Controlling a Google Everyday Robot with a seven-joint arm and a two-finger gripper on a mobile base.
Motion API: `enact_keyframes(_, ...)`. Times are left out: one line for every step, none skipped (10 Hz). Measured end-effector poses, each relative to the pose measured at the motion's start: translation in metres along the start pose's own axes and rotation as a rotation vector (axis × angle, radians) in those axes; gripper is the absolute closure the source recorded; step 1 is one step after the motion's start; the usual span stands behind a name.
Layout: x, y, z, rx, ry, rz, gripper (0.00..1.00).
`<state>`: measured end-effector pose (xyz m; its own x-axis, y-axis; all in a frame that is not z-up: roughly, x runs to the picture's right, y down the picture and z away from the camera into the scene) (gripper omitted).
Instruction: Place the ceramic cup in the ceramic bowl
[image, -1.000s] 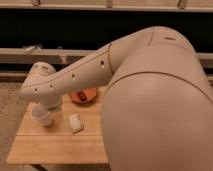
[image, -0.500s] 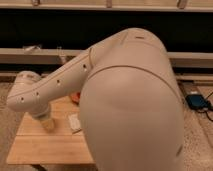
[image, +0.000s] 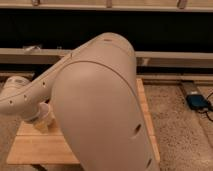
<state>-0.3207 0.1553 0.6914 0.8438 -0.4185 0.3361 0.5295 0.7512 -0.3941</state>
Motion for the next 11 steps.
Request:
enact_keyframes(-0.001, -0.004, 0.005, -0.01, 0.0, -0.001, 0.26)
enact_keyframes(0.0, -0.007, 0.008, -0.018, -0.002, 0.001, 0.26)
enact_keyframes(0.0, -0.011, 0.013, -0.028, -0.006, 0.004, 0.26)
enact_keyframes(0.001, -0.014, 0.018, -0.038, -0.009, 0.007, 0.26)
enact_keyframes(0.001, -0.018, 0.023, -0.047, -0.012, 0.011, 0.26)
enact_keyframes(0.002, -0.021, 0.031, -0.062, -0.017, 0.016, 0.26)
enact_keyframes(0.002, -0.022, 0.037, -0.072, -0.021, 0.017, 0.26)
enact_keyframes(0.002, -0.023, 0.041, -0.078, -0.022, 0.017, 0.26)
enact_keyframes(0.002, -0.024, 0.046, -0.085, -0.024, 0.017, 0.28)
enact_keyframes(0.001, -0.024, 0.05, -0.09, -0.026, 0.016, 0.37)
enact_keyframes(0.0, -0.024, 0.053, -0.091, -0.031, 0.014, 0.47)
